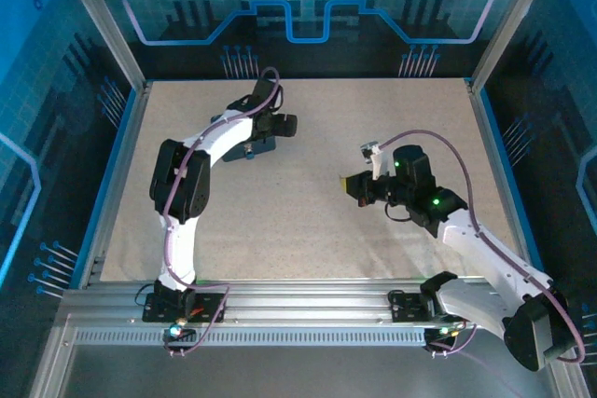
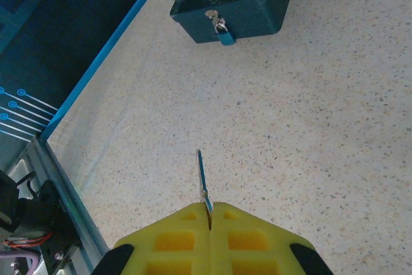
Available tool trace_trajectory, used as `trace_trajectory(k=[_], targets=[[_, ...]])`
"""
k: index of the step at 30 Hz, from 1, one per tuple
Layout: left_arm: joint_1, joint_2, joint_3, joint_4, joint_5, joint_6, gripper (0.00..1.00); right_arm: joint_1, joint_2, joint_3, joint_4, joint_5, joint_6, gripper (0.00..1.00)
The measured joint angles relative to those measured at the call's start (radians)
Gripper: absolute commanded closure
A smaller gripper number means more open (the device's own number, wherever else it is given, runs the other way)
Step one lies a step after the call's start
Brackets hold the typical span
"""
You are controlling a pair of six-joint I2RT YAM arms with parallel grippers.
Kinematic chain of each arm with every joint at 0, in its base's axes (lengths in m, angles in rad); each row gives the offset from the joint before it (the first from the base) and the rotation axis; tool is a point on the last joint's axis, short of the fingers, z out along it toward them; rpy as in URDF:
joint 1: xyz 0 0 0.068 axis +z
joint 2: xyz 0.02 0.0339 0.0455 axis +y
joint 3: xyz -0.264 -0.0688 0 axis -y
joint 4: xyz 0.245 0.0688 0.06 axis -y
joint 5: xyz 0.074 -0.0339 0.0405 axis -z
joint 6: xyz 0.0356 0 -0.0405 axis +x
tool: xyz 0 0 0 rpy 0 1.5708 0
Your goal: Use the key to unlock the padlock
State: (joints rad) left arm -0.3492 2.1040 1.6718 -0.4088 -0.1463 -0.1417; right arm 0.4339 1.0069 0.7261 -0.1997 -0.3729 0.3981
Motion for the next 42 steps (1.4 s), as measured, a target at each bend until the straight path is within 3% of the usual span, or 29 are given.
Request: trace_trajectory(k=[13, 27, 42], targets=[[-0.164, -0.062, -0.104, 0.052, -0.019, 0.009, 0.09, -0.140, -0.076, -0.010, -0.044, -0.024, 0.000, 1.00], [-0.370, -0.071, -0.119, 0.080, -0.011, -0.082, 0.09, -0.274, -0.114, -0.028, -0.121, -0.071, 0.000, 1.00], [-0.415, 0.018, 0.019, 0.069, 0.087, -0.134, 0.09, -0.311, -0.139, -0.060, -0.151, -0.085, -0.007, 1.00]])
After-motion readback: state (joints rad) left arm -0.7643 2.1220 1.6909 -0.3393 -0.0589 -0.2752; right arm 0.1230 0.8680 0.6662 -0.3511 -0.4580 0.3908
